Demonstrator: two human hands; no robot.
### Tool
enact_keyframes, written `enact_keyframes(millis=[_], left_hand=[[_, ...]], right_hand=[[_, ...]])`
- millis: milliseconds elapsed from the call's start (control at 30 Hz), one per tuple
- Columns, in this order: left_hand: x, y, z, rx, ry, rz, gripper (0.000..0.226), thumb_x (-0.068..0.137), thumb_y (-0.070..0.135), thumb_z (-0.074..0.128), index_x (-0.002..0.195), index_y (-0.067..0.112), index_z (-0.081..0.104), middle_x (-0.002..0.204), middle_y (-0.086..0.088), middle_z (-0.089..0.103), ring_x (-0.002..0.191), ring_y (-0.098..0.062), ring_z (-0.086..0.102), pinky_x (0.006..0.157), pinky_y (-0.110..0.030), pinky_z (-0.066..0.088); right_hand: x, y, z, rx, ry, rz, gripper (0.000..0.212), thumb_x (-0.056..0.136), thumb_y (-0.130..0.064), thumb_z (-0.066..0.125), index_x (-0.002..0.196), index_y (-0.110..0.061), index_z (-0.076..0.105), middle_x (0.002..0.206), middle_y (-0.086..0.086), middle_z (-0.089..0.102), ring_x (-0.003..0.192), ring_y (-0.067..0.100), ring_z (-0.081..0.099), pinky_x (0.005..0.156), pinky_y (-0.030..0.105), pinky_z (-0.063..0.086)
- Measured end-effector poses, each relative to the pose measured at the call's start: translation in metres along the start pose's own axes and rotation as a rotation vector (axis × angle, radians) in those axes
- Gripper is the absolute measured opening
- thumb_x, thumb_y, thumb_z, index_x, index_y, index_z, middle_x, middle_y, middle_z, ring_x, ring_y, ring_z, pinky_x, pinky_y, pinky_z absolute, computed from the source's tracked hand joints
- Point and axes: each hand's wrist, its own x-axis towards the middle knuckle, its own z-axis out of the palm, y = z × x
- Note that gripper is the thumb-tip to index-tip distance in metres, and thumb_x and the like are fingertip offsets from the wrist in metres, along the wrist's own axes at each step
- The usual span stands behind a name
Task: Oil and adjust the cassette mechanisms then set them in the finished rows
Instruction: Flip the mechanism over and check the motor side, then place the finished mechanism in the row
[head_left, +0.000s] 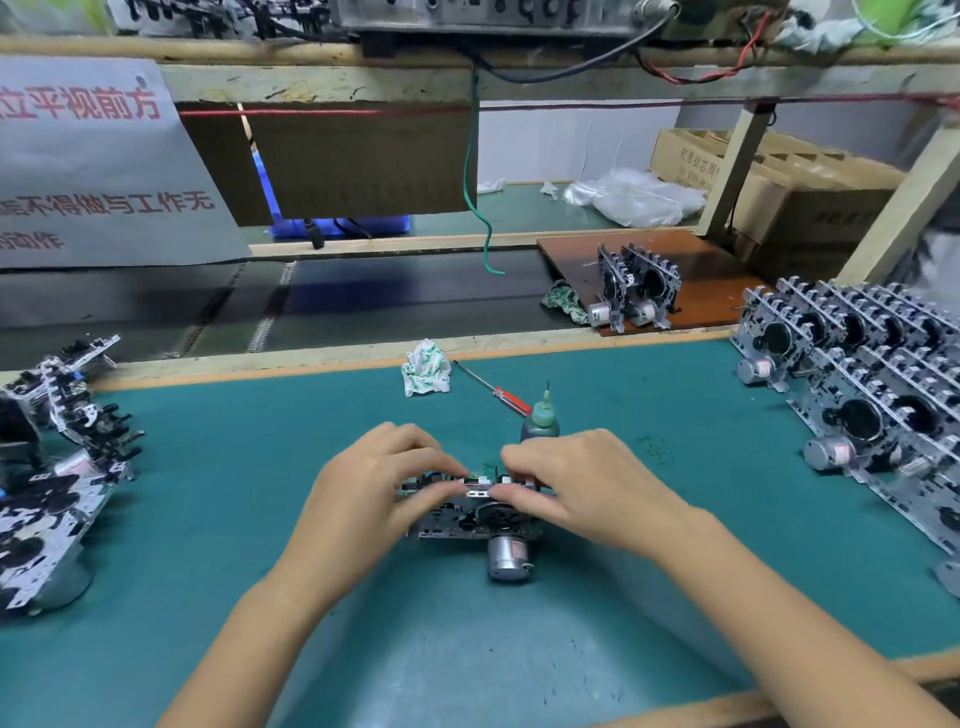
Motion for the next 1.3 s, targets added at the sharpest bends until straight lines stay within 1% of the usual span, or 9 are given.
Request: enact_keyframes(millis=[200, 267, 467, 633, 733, 900, 1000, 1167, 1300], left_hand=[[0.015, 0.018, -0.006, 0.052, -0.052, 0.181, 0.030, 0.087, 0.045, 0.050, 0.085, 0.026, 0.073, 0.081, 0.016, 0.059, 0.074, -0.008, 0.054, 0.064, -0.028, 0.043], [0.029, 0.031, -0.003, -0.002, -0.082, 0.219, 0.028, 0.086, 0.046, 0.051, 0.085, 0.027, 0.073, 0.082, 0.017, 0.059, 0.076, -0.009, 0.055, 0.068, -0.028, 0.043], [0.100, 0.082, 0.039, -0.084, -0.265, 0.264, 0.012, 0.089, 0.039, 0.062, 0.091, 0.030, 0.070, 0.092, 0.016, 0.057, 0.093, -0.007, 0.052, 0.080, -0.035, 0.044], [0.180, 0.119, 0.086, 0.304, -0.181, 0.511, 0.017, 0.096, 0.040, 0.049, 0.105, 0.030, 0.060, 0.106, 0.010, 0.057, 0.105, -0.012, 0.052, 0.061, -0.028, 0.032], [0.232, 0.129, 0.115, 0.460, -0.160, 0.571, 0.019, 0.099, 0.033, 0.044, 0.108, 0.024, 0.058, 0.107, 0.005, 0.058, 0.105, -0.019, 0.054, 0.059, -0.030, 0.028], [0.295, 0.125, 0.158, 0.579, -0.186, 0.491, 0.021, 0.099, 0.019, 0.044, 0.117, 0.018, 0.055, 0.112, -0.003, 0.055, 0.108, -0.026, 0.055, 0.061, -0.034, 0.030], [0.309, 0.121, 0.181, 0.535, -0.235, 0.390, 0.023, 0.099, 0.022, 0.045, 0.120, 0.017, 0.053, 0.115, -0.007, 0.052, 0.106, -0.029, 0.056, 0.062, -0.035, 0.031], [0.318, 0.115, 0.210, 0.397, -0.502, 0.296, 0.043, 0.099, 0.031, 0.046, 0.140, 0.021, 0.042, 0.129, -0.010, 0.048, 0.115, -0.031, 0.053, 0.079, -0.039, 0.042], [0.315, 0.111, 0.221, 0.303, -0.663, 0.307, 0.062, 0.096, 0.024, 0.052, 0.149, 0.016, 0.019, 0.135, -0.015, 0.051, 0.118, -0.031, 0.052, 0.091, -0.040, 0.044]], right_hand=[[-0.016, 0.005, -0.019, 0.046, 0.050, -0.070, 0.037, 0.092, -0.042, 0.041, 0.063, -0.019, 0.042, 0.055, -0.003, 0.045, 0.049, 0.020, 0.041, 0.043, 0.029, 0.030], [-0.030, 0.011, -0.029, 0.114, 0.073, -0.009, 0.036, 0.091, -0.041, 0.042, 0.062, -0.020, 0.038, 0.054, -0.007, 0.037, 0.049, 0.016, 0.033, 0.044, 0.032, 0.031], [-0.069, 0.062, -0.065, 0.303, 0.164, 0.223, 0.039, 0.086, -0.034, 0.058, 0.057, -0.028, 0.032, 0.048, -0.009, 0.024, 0.047, 0.006, 0.023, 0.047, 0.015, 0.021], [-0.080, 0.127, -0.085, 0.265, 0.238, 0.421, 0.047, 0.089, -0.024, 0.065, 0.052, -0.025, 0.035, 0.045, -0.003, 0.033, 0.045, 0.007, 0.029, 0.049, 0.022, 0.025], [-0.065, 0.164, -0.084, 0.179, 0.317, 0.539, 0.046, 0.088, -0.026, 0.063, 0.052, -0.017, 0.035, 0.045, -0.006, 0.033, 0.046, 0.009, 0.028, 0.051, 0.024, 0.026], [-0.029, 0.217, -0.069, -0.045, 0.319, 0.692, 0.044, 0.091, -0.026, 0.057, 0.055, -0.016, 0.034, 0.050, 0.002, 0.041, 0.056, 0.024, 0.042, 0.058, 0.036, 0.029], [-0.018, 0.240, -0.062, -0.131, 0.284, 0.753, 0.044, 0.092, -0.028, 0.055, 0.054, -0.017, 0.034, 0.055, 0.006, 0.046, 0.063, 0.029, 0.047, 0.058, 0.035, 0.036], [-0.026, 0.263, -0.055, -0.213, 0.150, 0.831, 0.031, 0.097, -0.031, 0.049, 0.072, -0.013, 0.047, 0.072, 0.013, 0.057, 0.077, 0.032, 0.056, 0.066, 0.036, 0.044], [-0.031, 0.270, -0.052, -0.363, 0.102, 0.804, 0.030, 0.099, -0.034, 0.044, 0.090, -0.009, 0.058, 0.085, 0.018, 0.065, 0.084, 0.034, 0.059, 0.063, 0.034, 0.035]])
